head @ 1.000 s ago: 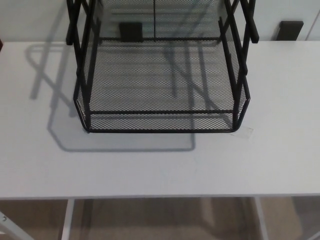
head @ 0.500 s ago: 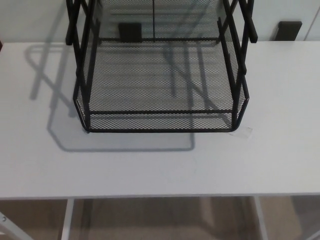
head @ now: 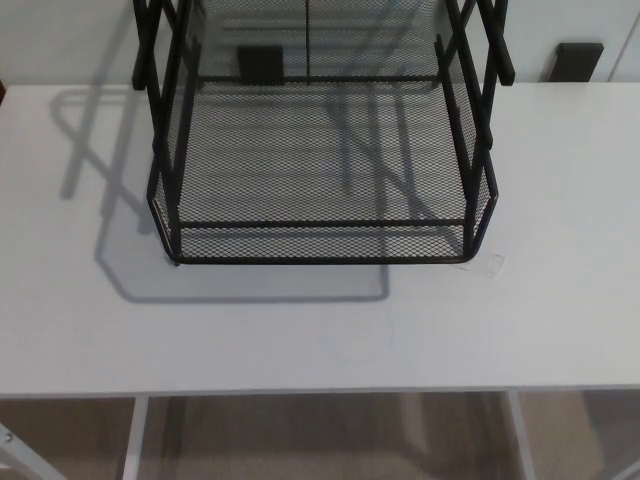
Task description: The robot walks towards a file tray kept in the middle of a desk and uses its right hand to grab a tray and pulls it out towards itself
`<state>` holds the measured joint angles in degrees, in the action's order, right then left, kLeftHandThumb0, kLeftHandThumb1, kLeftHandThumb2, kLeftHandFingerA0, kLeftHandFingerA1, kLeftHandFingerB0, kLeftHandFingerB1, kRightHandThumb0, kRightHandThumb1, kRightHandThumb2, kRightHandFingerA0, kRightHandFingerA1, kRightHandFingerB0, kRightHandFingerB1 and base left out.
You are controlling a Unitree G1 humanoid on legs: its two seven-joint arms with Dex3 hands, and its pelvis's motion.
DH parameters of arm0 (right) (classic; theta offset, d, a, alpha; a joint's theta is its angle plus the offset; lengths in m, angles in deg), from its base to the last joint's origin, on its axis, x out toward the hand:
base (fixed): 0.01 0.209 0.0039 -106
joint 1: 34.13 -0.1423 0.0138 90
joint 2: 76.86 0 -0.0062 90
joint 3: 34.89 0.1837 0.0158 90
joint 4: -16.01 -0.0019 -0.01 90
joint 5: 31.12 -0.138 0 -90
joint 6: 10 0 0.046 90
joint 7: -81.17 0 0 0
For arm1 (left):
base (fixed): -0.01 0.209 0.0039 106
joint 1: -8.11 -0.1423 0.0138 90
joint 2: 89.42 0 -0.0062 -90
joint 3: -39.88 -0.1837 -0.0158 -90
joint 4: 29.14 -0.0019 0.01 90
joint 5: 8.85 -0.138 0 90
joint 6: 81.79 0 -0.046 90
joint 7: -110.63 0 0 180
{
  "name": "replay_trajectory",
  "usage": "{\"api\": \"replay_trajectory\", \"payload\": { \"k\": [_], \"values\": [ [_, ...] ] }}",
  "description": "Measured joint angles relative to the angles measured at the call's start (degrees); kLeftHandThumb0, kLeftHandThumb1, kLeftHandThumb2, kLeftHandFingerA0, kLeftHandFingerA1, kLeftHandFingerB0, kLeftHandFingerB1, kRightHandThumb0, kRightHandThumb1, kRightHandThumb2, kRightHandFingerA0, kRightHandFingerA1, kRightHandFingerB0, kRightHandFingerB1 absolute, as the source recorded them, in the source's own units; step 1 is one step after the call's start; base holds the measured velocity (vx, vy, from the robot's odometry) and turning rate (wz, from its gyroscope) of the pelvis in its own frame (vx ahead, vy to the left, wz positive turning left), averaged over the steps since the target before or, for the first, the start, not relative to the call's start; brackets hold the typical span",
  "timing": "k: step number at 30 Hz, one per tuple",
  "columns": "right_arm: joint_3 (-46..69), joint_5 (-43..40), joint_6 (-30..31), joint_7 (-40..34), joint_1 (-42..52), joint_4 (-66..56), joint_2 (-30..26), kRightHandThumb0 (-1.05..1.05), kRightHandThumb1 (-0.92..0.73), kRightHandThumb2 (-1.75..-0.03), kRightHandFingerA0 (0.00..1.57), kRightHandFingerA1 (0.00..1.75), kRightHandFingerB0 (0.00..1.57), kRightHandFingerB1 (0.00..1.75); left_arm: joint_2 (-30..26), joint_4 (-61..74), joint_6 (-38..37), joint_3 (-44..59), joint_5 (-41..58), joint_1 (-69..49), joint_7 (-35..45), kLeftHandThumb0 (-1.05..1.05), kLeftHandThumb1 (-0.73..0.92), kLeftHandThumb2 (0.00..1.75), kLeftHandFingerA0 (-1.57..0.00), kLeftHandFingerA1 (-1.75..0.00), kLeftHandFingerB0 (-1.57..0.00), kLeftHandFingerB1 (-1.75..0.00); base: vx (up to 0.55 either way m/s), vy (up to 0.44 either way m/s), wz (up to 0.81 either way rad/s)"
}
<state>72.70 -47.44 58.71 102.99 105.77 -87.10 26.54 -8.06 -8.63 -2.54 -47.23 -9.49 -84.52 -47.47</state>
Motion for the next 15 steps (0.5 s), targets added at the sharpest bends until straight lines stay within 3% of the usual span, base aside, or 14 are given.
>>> {"api": "replay_trajectory", "payload": {
  "k": [4, 5, 6, 7, 8, 9, 10, 13, 14, 15],
  "values": [
    [0.88, 0.55, -0.04, -0.82, -1.18, -7.31, 0.00, -0.61, -0.59, -0.58, 0.16, 0.27, 0.20, 0.29, 0.00, 0.12, 0.00, -0.12, -0.21, 0.00, 0.00, -0.29, 0.31, 0.63, -0.41, -0.40, -0.30, -0.34, 0.00, 0.000, 0.00],
    [0.96, 0.80, -0.03, -0.98, -1.87, -8.83, 0.01, -0.35, -0.36, -0.93, 0.00, 0.50, 0.00, 0.47, 0.00, 0.15, 0.00, -0.17, -0.25, 0.00, 0.00, -0.29, 0.31, 0.62, -0.41, -0.40, -0.31, -0.34, 0.00, 0.000, 0.00],
    [0.98, 1.21, -0.03, -1.16, -3.02, -10.84, 0.02, -0.35, -0.36, -0.93, 0.00, 0.50, 0.00, 0.47, 0.00, 0.20, 0.00, -0.21, -0.30, 0.00, -0.01, -0.29, 0.31, 0.62, -0.41, -0.40, -0.31, -0.34, 0.00, 0.000, 0.00],
    [0.93, 1.58, -0.02, -1.23, -3.93, -12.17, 0.06, -0.71, -0.47, -0.77, 0.03, 0.32, 0.11, 0.39, 0.00, 0.23, 0.00, -0.25, -0.33, 0.00, -0.01, -0.30, 0.31, 0.63, -0.41, -0.40, -0.30, -0.34, 0.00, 0.000, 0.00],
    [0.80, 2.21, -0.02, -1.33, -5.38, -14.09, 0.14, -0.67, -0.46, -0.78, 0.06, 0.24, 0.09, 0.33, 0.00, 0.26, 0.00, -0.31, -0.37, 0.00, -0.01, -0.30, 0.31, 0.62, -0.41, -0.40, -0.30, -0.34, 0.00, 0.000, 0.00],
    [0.52, 2.96, -0.02, -1.37, -7.01, -16.10, 0.28, -0.63, -0.57, -0.56, 0.03, 0.27, 0.11, 0.27, 0.00, 0.33, 0.00, -0.38, -0.42, -0.01, -0.02, -0.31, 0.32, 0.62, -0.40, -0.40, -0.29, -0.34, 0.00, 0.000, 0.00],
    [0.28, 3.43, -0.02, -1.37, -8.01, -17.20, 0.43, -0.58, -0.40, -0.81, 0.00, 0.22, 0.03, 0.35, 0.00, 0.35, 0.00, -0.42, -0.44, -0.01, -0.02, -0.29, 0.31, 0.61, -0.41, -0.40, -0.30, -0.34, 0.00, 0.000, 0.00],
    [-1.64, 6.01, 0.12, -1.29, -12.96, -21.25, 1.48, -0.61, -0.39, -0.78, 0.00, 0.20, 0.04, 0.37, 0.01, 0.51, 0.00, -0.62, -0.50, 0.02, -0.02, -0.31, 0.31, 0.60, -0.43, -0.40, -0.31, -0.34, 0.00, 0.000, 0.00],
    [-2.31, 6.89, 0.27, -1.25, -14.41, -21.99, 1.89, -0.71, -0.41, -0.75, 0.00, 0.11, 0.09, 0.31, 0.01, 0.51, 0.00, -0.67, -0.51, 0.01, -0.02, -0.31, 0.31, 0.60, -0.43, -0.40, -0.31, -0.34, 0.00, 0.000, 0.00],
    [-2.77, 7.41, 0.37, -1.21, -15.30, -22.47, 2.19, -0.78, -0.44, -0.74, 0.00, 0.06, 0.05, 0.28, 0.01, 0.52, 0.00, -0.71, -0.52, 0.01, -0.02, -0.32, 0.32, 0.60, -0.44, -0.39, -0.32, -0.34, 0.00, 0.000, 0.00]
  ]
}}
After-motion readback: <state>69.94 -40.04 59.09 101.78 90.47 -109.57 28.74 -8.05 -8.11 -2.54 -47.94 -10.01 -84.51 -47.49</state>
